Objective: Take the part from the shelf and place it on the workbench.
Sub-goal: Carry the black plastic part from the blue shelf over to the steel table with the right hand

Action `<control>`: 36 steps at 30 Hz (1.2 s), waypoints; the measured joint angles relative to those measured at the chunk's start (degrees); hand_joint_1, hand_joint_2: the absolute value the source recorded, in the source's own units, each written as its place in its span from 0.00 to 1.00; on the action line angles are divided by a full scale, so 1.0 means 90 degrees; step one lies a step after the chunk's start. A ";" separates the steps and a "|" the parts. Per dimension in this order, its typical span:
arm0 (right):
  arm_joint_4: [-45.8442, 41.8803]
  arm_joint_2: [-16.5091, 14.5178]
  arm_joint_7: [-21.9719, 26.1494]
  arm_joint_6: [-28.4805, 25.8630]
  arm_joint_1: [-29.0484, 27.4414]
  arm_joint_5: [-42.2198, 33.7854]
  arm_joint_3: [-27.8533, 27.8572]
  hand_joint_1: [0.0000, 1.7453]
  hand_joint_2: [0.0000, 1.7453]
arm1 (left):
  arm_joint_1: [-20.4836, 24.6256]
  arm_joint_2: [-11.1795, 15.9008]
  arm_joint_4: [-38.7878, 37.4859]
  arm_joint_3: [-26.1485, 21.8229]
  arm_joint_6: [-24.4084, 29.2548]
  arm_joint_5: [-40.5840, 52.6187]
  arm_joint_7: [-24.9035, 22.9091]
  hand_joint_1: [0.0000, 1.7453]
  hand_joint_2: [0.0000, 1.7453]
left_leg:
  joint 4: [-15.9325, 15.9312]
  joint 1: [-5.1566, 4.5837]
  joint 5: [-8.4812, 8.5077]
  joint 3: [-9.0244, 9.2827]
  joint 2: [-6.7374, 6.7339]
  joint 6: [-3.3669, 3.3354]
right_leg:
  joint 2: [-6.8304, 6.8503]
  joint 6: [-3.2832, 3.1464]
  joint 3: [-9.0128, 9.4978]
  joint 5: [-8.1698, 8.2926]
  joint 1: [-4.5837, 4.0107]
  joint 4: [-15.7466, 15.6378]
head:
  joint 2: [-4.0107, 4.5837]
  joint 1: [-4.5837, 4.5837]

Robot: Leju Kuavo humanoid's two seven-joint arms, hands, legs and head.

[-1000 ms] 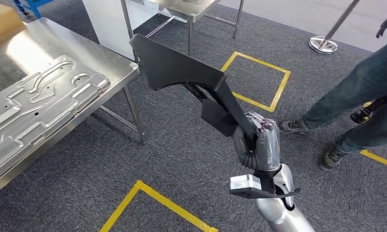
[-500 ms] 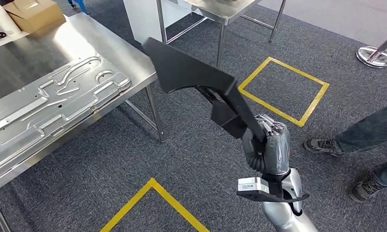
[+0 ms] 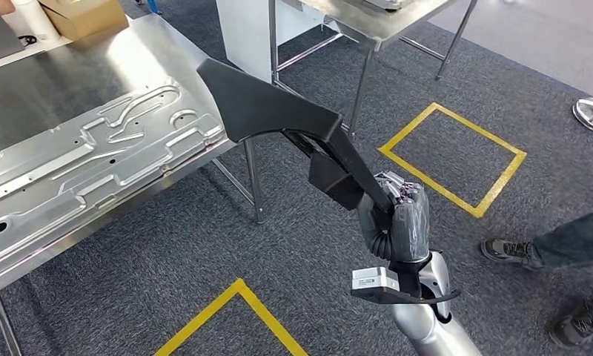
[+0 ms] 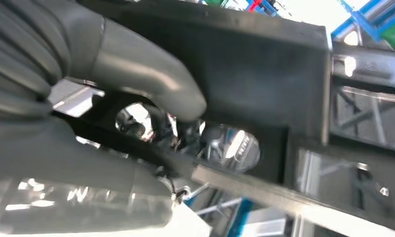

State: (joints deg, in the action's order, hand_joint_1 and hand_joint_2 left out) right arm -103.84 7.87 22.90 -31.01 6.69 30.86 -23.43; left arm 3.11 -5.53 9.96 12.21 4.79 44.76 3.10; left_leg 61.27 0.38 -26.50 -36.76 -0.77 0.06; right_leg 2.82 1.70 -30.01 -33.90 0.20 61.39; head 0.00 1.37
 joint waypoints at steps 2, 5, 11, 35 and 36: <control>0.0001 0.0001 0.0000 -0.0004 -0.0008 0.0000 0.0003 1.00 1.00 | 0.0008 0.0000 0.0001 -0.0001 0.0000 0.0001 0.0000 0.00 1.00 | -0.0014 0.0037 -0.0033 0.0039 0.0107 -0.0043 | -0.0162 0.0026 -0.0435 -0.0268 0.0021 0.0746 | 0.0000 -0.0069; 0.0004 0.0004 -0.0004 -0.0005 -0.0043 0.0000 0.0004 1.00 1.00 | 0.0010 0.0000 0.0001 -0.0001 0.0000 0.0002 0.0000 0.00 1.00 | -0.0012 0.0082 -0.0099 0.0104 0.0329 -0.0042 | -0.0200 0.0057 -0.1113 -0.0294 0.0073 0.1569 | 0.0000 -0.0180; 0.0010 0.0009 -0.0004 -0.0009 -0.0050 0.0000 0.0004 1.00 1.00 | 0.0018 0.0002 -0.0001 -0.0002 0.0000 0.0003 -0.0004 0.00 1.00 | -0.0021 0.0160 -0.0240 0.0241 0.0766 0.0200 | -0.0669 0.0138 -0.0633 0.0667 0.0194 -0.0038 | 0.0000 -0.0302; 0.0004 0.0012 -0.0018 0.0002 -0.0034 0.0049 -0.0001 1.00 1.00 | 0.0021 0.0000 0.0003 -0.0055 -0.0019 0.0056 -0.0051 0.00 1.00 | 0.0022 0.0027 -0.0057 0.0032 0.0300 -0.0096 | -0.0202 0.0031 -0.1012 -0.0413 0.0059 0.1580 | 0.0000 -0.0169; 0.0004 0.0012 -0.0018 0.0002 -0.0038 0.0049 0.0000 1.00 1.00 | 0.0021 -0.0001 0.0003 -0.0058 -0.0019 0.0056 -0.0051 0.00 1.00 | 0.0023 0.0038 -0.0079 0.0061 0.0384 -0.0088 | -0.0206 0.0033 -0.1090 -0.0240 0.0068 0.1535 | 0.0000 -0.0199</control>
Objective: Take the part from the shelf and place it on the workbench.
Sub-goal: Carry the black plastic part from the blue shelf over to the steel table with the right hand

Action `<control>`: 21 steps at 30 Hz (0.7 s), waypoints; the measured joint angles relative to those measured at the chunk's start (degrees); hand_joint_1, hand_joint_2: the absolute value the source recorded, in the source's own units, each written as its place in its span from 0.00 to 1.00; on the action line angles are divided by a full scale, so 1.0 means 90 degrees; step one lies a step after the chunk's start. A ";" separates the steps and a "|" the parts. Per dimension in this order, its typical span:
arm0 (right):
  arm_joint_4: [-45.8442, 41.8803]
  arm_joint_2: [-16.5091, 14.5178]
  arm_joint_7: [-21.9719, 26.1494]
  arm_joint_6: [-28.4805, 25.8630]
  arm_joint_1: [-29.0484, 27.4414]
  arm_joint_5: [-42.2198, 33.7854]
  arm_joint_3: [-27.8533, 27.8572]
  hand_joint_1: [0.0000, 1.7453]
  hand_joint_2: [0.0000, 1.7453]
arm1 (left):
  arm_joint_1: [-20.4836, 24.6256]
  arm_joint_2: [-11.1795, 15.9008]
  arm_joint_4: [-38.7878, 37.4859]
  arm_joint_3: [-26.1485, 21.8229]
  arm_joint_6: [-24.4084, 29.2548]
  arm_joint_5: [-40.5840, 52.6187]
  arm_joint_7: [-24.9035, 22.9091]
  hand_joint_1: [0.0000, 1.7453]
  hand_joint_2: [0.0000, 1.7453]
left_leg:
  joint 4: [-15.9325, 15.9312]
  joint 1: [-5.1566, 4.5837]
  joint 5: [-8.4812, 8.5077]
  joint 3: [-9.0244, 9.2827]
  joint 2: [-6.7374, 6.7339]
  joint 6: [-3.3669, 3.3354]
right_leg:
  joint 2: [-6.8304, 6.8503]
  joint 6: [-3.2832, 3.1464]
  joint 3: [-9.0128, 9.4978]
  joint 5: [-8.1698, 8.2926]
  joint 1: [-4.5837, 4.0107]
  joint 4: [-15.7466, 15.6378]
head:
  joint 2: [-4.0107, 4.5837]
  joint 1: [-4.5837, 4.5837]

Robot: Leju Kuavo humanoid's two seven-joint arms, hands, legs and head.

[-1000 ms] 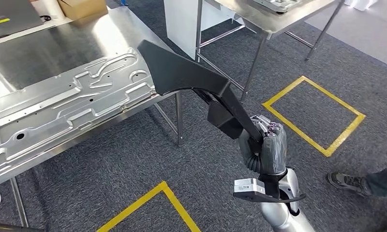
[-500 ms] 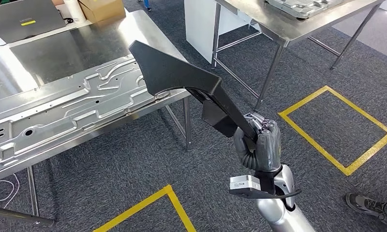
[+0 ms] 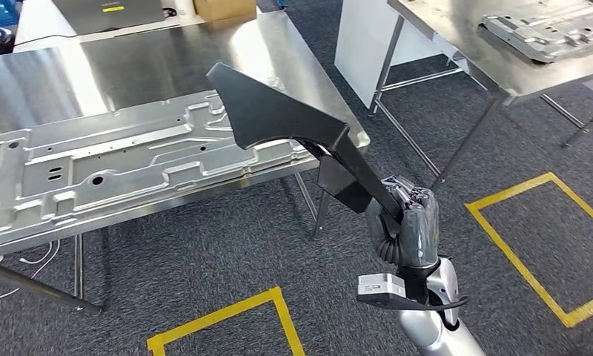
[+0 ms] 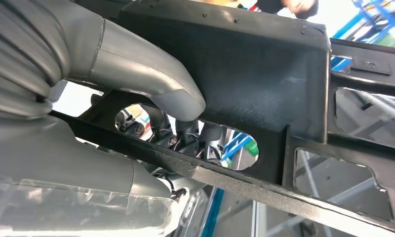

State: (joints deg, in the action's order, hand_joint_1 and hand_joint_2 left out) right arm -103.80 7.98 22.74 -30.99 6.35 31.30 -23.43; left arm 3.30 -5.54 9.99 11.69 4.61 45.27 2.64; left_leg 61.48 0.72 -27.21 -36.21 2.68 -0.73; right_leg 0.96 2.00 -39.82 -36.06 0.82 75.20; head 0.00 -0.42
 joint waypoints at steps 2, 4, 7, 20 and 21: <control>0.0000 0.0000 -0.0001 0.0000 0.0000 0.0000 0.0000 1.00 1.00 | 0.0000 -0.0001 0.0000 -0.0003 0.0000 0.0000 0.0000 0.00 1.00 | 0.0001 0.0032 -0.0056 0.0086 0.0164 0.0046 | -0.0101 0.0010 0.0156 0.0586 0.0028 -0.0696 | 0.0000 -0.0057; 0.0002 -0.0001 0.0000 0.0000 0.0000 0.0000 -0.0001 1.00 1.00 | 0.0012 -0.0001 0.0001 -0.0005 0.0000 -0.0001 -0.0002 0.00 1.00 | 0.0010 0.0041 -0.0104 0.0126 0.0301 0.0118 | -0.0367 0.0039 0.0386 0.0917 0.0063 -0.1379 | 0.0001 -0.0098; 0.0002 0.0004 -0.0012 0.0000 0.0000 0.0000 -0.0001 1.00 1.00 | 0.0011 -0.0001 0.0001 -0.0007 0.0001 -0.0002 -0.0006 0.00 1.00 | -0.0036 0.0046 -0.0099 0.0102 0.0455 0.0229 | -0.0467 0.0018 0.0517 0.0865 0.0073 -0.1597 | 0.0000 -0.0093; 0.0001 0.0004 -0.0024 0.0001 -0.0005 0.0002 -0.0003 1.00 1.00 | -0.0013 -0.0001 -0.0004 -0.0007 -0.0007 0.0002 -0.0022 0.00 1.00 | 0.0171 -0.0048 0.0167 -0.0196 -0.0667 0.0256 | 0.0236 -0.0085 0.1092 0.0437 0.0016 -0.1655 | 0.0000 0.0291; 0.0001 0.0005 -0.0027 0.0001 -0.0005 0.0003 -0.0004 1.00 1.00 | -0.0016 -0.0002 -0.0005 -0.0007 -0.0011 0.0007 -0.0025 0.00 1.00 | 0.0133 -0.0073 0.0118 -0.0197 -0.0694 0.0222 | 0.0277 -0.0057 0.1101 0.0418 -0.0008 -0.1669 | 0.0000 0.0289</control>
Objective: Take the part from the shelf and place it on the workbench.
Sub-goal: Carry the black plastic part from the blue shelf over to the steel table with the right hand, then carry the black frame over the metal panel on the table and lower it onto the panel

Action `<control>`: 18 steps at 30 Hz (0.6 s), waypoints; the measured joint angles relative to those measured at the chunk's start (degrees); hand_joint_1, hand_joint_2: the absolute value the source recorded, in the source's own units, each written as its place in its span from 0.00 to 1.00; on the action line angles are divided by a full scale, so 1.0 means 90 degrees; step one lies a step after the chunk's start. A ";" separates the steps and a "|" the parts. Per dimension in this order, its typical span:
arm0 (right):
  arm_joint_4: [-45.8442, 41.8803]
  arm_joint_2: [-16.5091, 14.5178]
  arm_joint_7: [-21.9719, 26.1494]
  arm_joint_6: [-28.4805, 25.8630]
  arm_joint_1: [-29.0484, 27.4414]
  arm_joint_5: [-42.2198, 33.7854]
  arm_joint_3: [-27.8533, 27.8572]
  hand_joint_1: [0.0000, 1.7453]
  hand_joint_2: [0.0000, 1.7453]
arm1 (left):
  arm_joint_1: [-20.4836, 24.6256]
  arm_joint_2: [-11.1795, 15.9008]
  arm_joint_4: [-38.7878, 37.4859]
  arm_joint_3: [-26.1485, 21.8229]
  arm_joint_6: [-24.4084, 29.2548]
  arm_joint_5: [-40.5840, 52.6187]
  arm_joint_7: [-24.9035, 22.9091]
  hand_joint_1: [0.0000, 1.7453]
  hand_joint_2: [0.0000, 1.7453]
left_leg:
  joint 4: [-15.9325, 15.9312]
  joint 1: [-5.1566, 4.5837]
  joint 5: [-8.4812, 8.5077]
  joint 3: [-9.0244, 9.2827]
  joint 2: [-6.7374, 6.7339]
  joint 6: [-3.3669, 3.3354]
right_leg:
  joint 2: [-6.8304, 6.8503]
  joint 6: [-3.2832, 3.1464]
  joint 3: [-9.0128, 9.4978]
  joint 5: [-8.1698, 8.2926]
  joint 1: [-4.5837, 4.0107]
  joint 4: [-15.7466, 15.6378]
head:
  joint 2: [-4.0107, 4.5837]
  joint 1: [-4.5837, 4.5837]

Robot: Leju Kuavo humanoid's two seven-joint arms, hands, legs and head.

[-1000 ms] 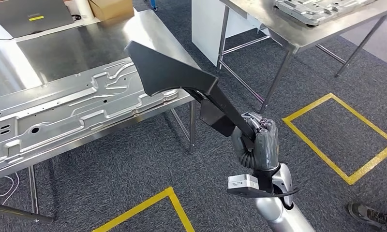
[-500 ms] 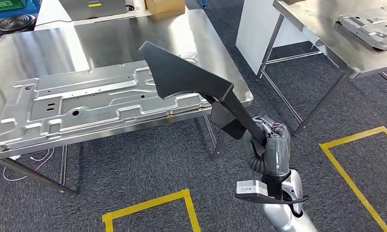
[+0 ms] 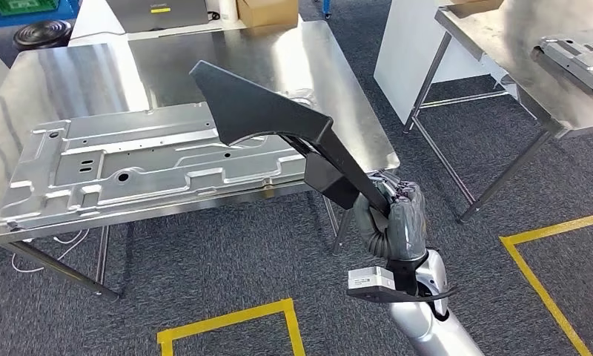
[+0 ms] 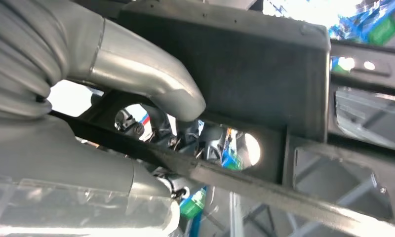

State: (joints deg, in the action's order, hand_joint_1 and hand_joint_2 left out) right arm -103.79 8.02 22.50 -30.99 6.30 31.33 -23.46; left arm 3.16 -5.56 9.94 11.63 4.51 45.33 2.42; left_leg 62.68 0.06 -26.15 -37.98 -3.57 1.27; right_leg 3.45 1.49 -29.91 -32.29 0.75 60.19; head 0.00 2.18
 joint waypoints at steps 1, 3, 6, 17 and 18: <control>-0.0001 -0.0001 -0.0004 0.0000 0.0000 0.0001 -0.0001 1.00 1.00 | -0.0002 0.0000 0.0000 0.0000 -0.0003 0.0005 0.0001 0.00 1.00 | -0.0026 -0.0002 -0.0017 -0.0009 0.0057 -0.0043 | 0.0053 0.0024 0.0020 -0.0014 -0.0007 -0.0023 | 0.0000 -0.0013; -0.0003 -0.0001 -0.0008 -0.0001 0.0004 0.0003 -0.0003 1.00 1.00 | 0.0001 -0.0003 0.0003 0.0000 -0.0004 0.0013 0.0003 0.00 1.00 | -0.0061 0.0020 -0.0036 0.0015 0.0189 -0.0111 | 0.0074 0.0069 0.0049 -0.0087 -0.0001 -0.0010 | 0.0000 -0.0043; -0.0006 0.0001 -0.0007 -0.0001 0.0001 0.0004 0.0000 1.00 1.00 | 0.0013 -0.0008 0.0005 0.0000 -0.0004 0.0013 0.0003 0.00 1.00 | -0.0103 0.0056 -0.0079 0.0099 0.0375 -0.0204 | -0.0193 0.0096 -0.0395 -0.0480 0.0009 0.0864 | 0.0000 -0.0139; -0.0011 0.0015 -0.0003 0.0014 -0.0041 0.0007 0.0002 1.00 1.00 | 0.0010 -0.0023 0.0005 -0.0003 -0.0004 0.0042 0.0017 0.00 1.00 | -0.0154 0.0056 -0.0285 0.0340 0.0925 -0.0046 | -0.0504 0.0012 -0.0595 0.0436 0.0023 0.0073 | 0.0000 -0.0353; -0.0012 0.0018 0.0001 0.0023 -0.0038 0.0005 0.0002 1.00 1.00 | 0.0007 -0.0022 0.0005 -0.0004 -0.0004 0.0047 0.0018 0.00 1.00 | -0.0128 0.0049 -0.0311 0.0353 0.0865 -0.0016 | -0.0498 -0.0024 -0.0550 0.0426 0.0043 0.0054 | 0.0000 -0.0328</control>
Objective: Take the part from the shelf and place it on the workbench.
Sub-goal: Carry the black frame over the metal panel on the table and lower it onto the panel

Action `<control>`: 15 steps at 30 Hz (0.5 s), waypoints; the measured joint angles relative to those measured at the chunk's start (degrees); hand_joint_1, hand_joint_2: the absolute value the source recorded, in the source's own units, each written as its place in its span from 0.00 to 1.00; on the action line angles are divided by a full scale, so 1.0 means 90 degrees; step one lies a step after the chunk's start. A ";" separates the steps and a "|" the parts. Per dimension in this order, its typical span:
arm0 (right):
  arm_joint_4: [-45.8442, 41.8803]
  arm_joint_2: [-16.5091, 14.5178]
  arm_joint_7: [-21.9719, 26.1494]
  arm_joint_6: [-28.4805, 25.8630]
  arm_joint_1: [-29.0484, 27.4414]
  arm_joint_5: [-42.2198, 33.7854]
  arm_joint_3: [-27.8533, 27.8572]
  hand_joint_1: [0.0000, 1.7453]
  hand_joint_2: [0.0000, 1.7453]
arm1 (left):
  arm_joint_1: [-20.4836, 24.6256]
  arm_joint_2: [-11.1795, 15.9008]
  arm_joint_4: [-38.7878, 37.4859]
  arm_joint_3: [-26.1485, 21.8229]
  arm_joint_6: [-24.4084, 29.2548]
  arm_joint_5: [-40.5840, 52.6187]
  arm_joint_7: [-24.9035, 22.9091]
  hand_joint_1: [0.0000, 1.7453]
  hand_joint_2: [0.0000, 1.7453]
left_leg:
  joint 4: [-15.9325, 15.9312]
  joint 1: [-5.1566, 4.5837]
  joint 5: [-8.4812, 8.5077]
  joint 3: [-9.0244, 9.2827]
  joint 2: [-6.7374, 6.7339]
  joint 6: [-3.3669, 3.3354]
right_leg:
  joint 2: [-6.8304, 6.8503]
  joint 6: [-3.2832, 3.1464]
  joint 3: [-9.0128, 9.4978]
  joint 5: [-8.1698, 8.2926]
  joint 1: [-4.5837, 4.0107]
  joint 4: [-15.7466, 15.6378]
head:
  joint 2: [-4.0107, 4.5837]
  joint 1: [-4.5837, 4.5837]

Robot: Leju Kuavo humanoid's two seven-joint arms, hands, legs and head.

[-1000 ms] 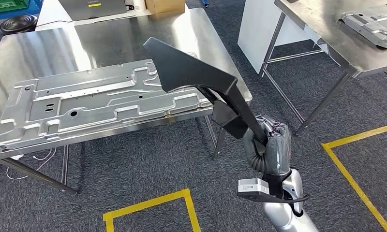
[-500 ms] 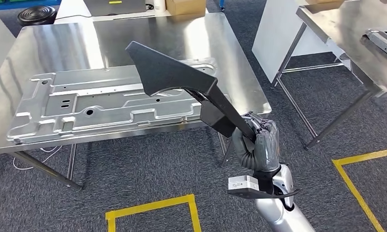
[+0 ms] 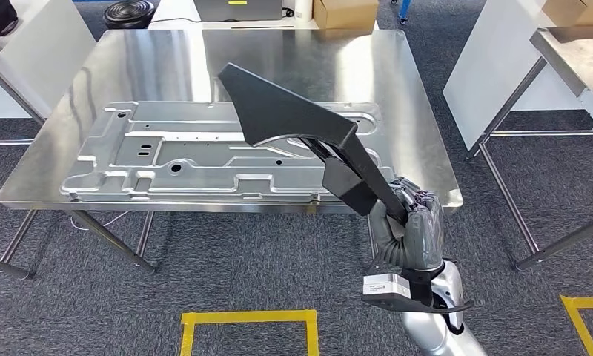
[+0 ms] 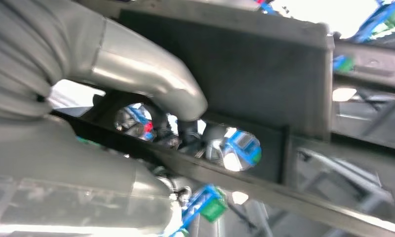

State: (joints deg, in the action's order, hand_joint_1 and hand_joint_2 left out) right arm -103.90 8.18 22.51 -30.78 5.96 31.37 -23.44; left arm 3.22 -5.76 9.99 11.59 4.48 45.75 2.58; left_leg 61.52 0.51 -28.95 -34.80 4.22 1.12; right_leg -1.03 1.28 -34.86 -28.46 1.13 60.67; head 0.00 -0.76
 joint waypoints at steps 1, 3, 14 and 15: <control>-0.0002 0.0002 0.0008 0.0008 0.0004 -0.0001 0.0000 1.00 1.00 | 0.0001 0.0001 0.0000 -0.0001 0.0000 0.0004 0.0001 0.00 1.00 | 0.0121 -0.0008 -0.0066 -0.0030 -0.0092 0.0025 | 0.0013 -0.0043 0.0056 -0.0015 0.0022 -0.0018 | 0.0000 0.0037; -0.0004 0.0002 0.0027 0.0019 0.0002 0.0004 -0.0001 1.00 1.00 | 0.0002 0.0001 0.0000 -0.0004 -0.0001 0.0006 0.0003 0.00 1.00 | 0.0768 -0.0014 -0.0335 -0.0314 -0.0303 0.0045 | 0.0049 -0.0124 0.0164 -0.0071 0.0032 -0.0033 | 0.0000 0.0129; -0.0009 0.0002 0.0055 -0.0021 -0.0039 0.0185 -0.0020 1.00 1.00 | -0.0021 0.0025 -0.0006 -0.0036 -0.0005 0.0004 0.0066 0.00 1.00 | 0.0102 0.0021 0.0225 -0.0296 -0.0417 0.0000 | 0.0113 0.0040 0.0554 -0.0435 -0.0001 -0.0079 | 0.0000 0.0291; -0.0010 0.0002 0.0055 -0.0030 -0.0040 0.0199 -0.0025 1.00 1.00 | -0.0022 0.0025 -0.0005 -0.0037 -0.0005 0.0007 0.0069 0.00 1.00 | 0.0082 0.0025 0.0211 -0.0280 -0.0406 -0.0033 | 0.0119 0.0061 0.0565 -0.0458 0.0005 -0.0076 | 0.0000 0.0274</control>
State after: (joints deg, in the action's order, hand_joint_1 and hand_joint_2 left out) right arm -104.00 8.20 23.00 -31.05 5.60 33.16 -23.67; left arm 3.02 -5.53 9.94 11.26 4.44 45.81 3.20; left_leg 62.27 0.73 -27.05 -37.33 0.57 0.83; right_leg 0.04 1.83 -29.78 -32.58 1.18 59.98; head 0.00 1.71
